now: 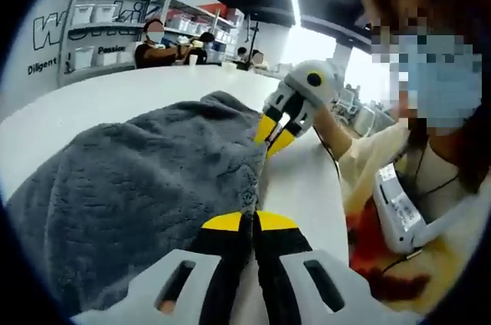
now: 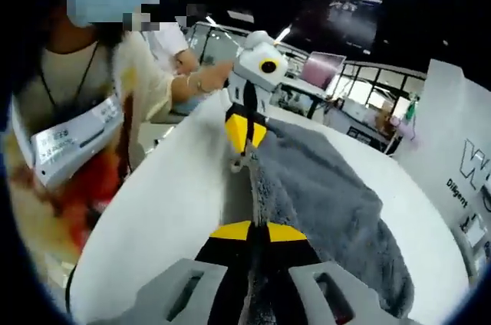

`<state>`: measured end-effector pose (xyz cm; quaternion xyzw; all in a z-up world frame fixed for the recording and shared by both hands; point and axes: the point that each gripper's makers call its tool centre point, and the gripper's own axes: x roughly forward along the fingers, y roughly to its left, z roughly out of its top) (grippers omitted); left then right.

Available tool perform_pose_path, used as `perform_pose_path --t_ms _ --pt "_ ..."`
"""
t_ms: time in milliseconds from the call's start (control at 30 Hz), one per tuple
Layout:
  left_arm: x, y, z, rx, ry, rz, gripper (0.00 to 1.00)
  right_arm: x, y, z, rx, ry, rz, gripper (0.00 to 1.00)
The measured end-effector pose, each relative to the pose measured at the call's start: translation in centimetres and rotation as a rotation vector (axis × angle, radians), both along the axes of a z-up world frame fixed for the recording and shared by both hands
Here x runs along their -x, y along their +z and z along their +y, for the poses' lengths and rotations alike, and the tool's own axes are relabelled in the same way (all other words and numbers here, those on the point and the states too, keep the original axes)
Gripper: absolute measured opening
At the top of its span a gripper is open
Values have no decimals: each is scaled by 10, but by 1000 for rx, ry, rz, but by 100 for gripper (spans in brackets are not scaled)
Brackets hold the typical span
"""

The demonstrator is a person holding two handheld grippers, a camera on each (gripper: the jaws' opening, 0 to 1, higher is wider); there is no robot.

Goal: Fold the towel on the table until its edges align and the towel forms a compact rectangular stack.

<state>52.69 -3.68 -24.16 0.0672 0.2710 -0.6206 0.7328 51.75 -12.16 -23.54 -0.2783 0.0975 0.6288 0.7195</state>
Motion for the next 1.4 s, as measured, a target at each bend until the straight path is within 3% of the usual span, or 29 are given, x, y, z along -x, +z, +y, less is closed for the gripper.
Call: perform_pose_path --t_ms 233,433,600,667,933,1000,1067,1167,1300,1400 --pt "6 -12 0 -24 -31 40 5 18 -15 0 78 64 31 2" --pt "9 -19 -2 -33 -46 65 5 23 -31 -5 109 38 175 2" --pt "28 -23 -1 -36 -98 131 5 34 -27 -6 85 65 268 1" --pt "41 -24 0 -32 -139 171 5 47 -26 -4 82 111 312 1" --pt "51 -32 4 -51 -159 210 12 61 -38 -3 139 152 342 2" --pt "48 -29 3 -45 -156 196 20 60 -36 -4 130 154 343 3" --pt "46 -22 1 -13 -174 149 31 54 -30 -1 101 154 302 8" --pt "36 -7 -1 34 -138 84 39 46 -12 6 11 157 238 24" --pt "11 17 -6 105 -49 -15 45 46 15 9 -123 162 263 32" --pt "-7 32 -9 149 14 -60 51 38 26 8 -182 133 270 40"
